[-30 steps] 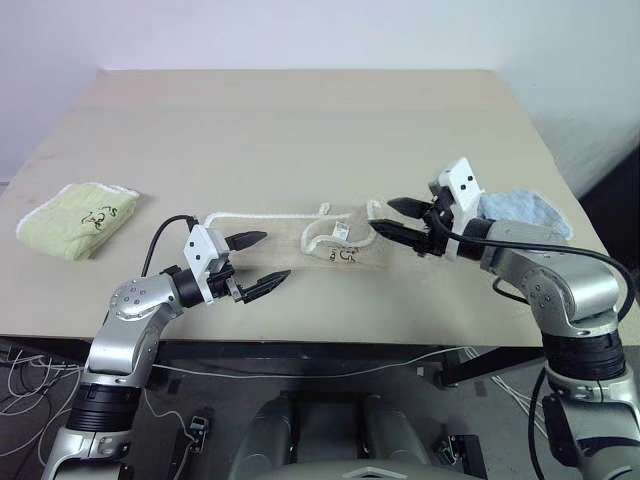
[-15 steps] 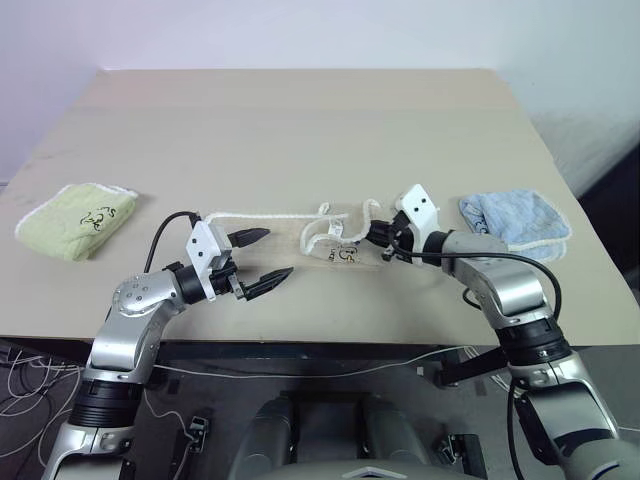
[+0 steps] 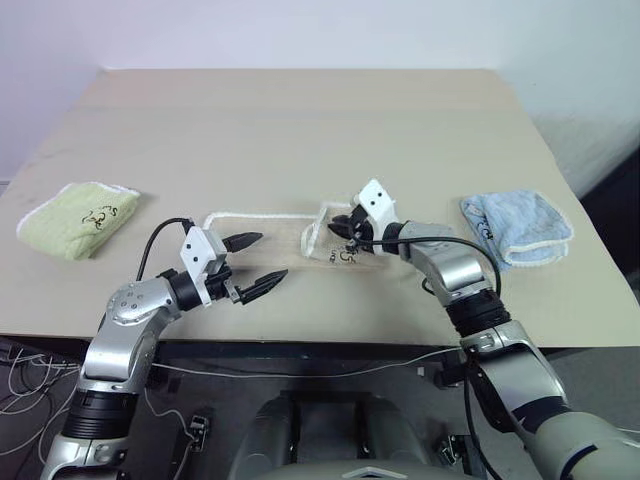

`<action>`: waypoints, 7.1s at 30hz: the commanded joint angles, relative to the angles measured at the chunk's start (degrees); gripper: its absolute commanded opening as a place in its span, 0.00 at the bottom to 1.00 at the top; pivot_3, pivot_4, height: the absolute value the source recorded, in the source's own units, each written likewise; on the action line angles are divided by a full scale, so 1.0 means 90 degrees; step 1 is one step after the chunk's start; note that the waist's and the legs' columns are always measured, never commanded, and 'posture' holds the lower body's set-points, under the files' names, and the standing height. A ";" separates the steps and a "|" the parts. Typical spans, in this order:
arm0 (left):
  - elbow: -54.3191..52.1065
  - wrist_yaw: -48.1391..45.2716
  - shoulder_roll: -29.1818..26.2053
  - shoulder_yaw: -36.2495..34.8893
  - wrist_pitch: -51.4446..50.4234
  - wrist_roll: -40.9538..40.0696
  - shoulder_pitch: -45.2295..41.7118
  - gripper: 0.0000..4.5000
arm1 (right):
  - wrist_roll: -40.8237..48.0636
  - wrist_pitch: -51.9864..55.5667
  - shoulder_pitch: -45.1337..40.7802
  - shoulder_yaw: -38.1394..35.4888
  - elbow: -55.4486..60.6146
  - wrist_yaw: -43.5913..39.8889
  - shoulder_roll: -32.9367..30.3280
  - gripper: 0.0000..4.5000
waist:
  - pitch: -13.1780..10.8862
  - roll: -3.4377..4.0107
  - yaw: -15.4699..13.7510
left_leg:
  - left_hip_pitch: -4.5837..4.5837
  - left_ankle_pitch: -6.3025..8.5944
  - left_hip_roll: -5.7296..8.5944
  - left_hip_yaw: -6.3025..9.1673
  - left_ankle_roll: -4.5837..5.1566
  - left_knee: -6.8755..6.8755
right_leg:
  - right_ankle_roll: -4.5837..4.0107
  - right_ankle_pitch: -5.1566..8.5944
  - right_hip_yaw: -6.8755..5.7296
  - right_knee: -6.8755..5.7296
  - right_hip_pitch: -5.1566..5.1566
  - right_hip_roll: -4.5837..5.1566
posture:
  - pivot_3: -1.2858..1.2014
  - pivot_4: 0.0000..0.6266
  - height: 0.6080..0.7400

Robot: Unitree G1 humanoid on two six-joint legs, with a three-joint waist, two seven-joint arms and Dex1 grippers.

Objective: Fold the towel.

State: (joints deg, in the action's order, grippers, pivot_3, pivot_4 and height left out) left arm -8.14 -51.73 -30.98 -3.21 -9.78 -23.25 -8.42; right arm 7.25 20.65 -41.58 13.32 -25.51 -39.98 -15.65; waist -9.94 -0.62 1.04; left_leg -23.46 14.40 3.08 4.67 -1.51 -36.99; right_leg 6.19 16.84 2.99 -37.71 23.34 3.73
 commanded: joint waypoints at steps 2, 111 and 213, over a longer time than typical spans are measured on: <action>-0.0388 0.0098 -0.0057 -0.0222 -0.0014 -0.0140 0.0158 1.00 | -0.0211 -0.0159 0.0010 0.0155 0.0034 -0.0218 0.0064 0.15 | 0.0000 0.0000 0.0006 | 0.0000 0.0000 -0.0001 0.0001 0.0000 0.0000 | 0.0000 0.0000 0.0000 0.0000 0.0000 0.0000 | 0.52 0.24 1.00; -0.1129 0.1806 -0.0118 0.1066 -0.2985 -0.1153 -0.1250 0.26 | 0.1146 0.0397 0.1470 -0.1389 0.3962 -0.0359 -0.1441 0.14 | -0.0010 0.0004 -0.0034 | 0.0004 -0.0002 0.0002 0.0008 -0.0005 0.0032 | -0.0002 -0.0002 -0.0003 0.0044 -0.0015 0.0011 | 0.52 0.24 1.00; 0.0163 0.1569 0.0030 -0.1170 -0.1029 -0.0029 -0.0220 0.00 | 0.3245 0.4650 -0.0050 -0.2380 0.0821 0.1323 0.1681 0.00 | -0.0001 0.0004 0.0277 | 0.0007 -0.0015 -0.0010 0.0001 -0.0026 0.0076 | -0.0012 -0.0008 0.0005 0.0022 0.0023 -0.0001 | 0.52 0.24 1.00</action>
State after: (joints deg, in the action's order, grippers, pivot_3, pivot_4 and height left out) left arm -5.72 -37.26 -30.73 -13.74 -20.39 -23.24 -9.65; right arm 35.10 62.15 -42.53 -7.25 -20.32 -28.28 -1.03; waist -9.94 -0.59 3.53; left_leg -23.40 14.27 2.98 4.67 -1.74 -36.31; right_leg 6.08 16.77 3.02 -37.51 23.55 3.72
